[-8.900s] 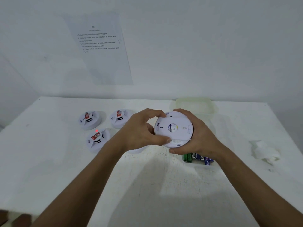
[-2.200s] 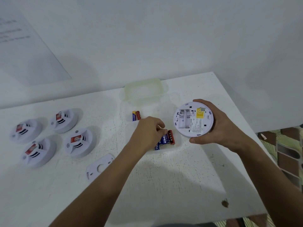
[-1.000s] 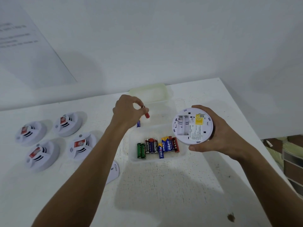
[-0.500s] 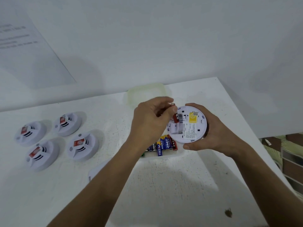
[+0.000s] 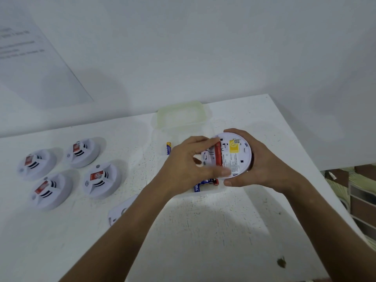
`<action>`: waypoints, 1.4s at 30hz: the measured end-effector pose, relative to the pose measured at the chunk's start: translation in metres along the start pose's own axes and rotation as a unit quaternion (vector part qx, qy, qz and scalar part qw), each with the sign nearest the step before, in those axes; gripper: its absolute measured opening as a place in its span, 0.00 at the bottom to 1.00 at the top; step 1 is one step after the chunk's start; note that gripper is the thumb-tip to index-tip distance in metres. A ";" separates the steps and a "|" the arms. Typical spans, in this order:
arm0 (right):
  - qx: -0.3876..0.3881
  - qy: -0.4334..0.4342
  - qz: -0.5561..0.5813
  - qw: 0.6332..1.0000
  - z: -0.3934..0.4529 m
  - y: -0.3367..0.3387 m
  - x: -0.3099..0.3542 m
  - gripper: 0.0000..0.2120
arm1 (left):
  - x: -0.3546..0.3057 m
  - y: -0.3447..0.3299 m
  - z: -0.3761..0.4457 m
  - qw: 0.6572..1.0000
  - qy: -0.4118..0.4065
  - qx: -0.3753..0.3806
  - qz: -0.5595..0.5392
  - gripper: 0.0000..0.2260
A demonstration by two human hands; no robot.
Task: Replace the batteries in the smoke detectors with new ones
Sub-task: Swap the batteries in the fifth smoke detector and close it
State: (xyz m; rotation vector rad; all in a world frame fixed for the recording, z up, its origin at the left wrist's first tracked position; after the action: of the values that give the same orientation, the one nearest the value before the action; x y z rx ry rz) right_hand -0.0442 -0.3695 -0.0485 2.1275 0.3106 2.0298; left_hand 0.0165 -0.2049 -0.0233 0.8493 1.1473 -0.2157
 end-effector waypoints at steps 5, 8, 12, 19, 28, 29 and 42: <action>0.007 -0.003 -0.002 1.000 0.001 -0.001 -0.003 0.44 | 0.003 0.000 -0.005 0.997 -0.019 0.058 -0.044 0.39; 0.010 0.002 0.008 1.000 0.001 -0.002 -0.001 0.43 | 0.004 0.002 -0.006 0.998 -0.020 0.048 -0.038 0.37; 0.010 0.002 0.009 1.000 0.002 -0.003 0.002 0.42 | 0.004 0.004 -0.006 0.998 -0.032 0.047 0.020 0.34; 0.024 -0.003 0.030 0.999 0.002 -0.004 0.003 0.41 | 0.007 0.003 -0.007 0.997 -0.029 0.068 0.020 0.33; 0.040 -0.008 0.039 0.998 0.008 -0.011 0.007 0.46 | 0.032 0.072 0.012 0.988 0.026 -0.111 0.104 0.11; 0.041 -0.011 0.039 0.998 0.007 -0.009 0.006 0.46 | 0.044 0.082 0.017 0.976 0.046 -0.107 0.184 0.12; 0.038 -0.029 0.031 0.998 0.008 -0.007 0.001 0.46 | 0.107 0.079 0.063 0.907 0.232 0.107 0.335 0.21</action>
State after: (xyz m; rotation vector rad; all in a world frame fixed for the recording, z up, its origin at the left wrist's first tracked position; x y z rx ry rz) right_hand -0.0361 -0.3625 -0.0502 2.2633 0.3226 2.0161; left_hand 0.1508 -0.1669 -0.0685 1.4955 1.2056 0.4642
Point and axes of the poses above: each hand's wrist, its own z-axis towards the middle knuckle, its own y-axis out of the back of the hand, x = y × z, the point moved 5 cm from there along z, towards the middle knuckle, and after that the axes turned 9 degrees about -y, right-handed, at the moved point
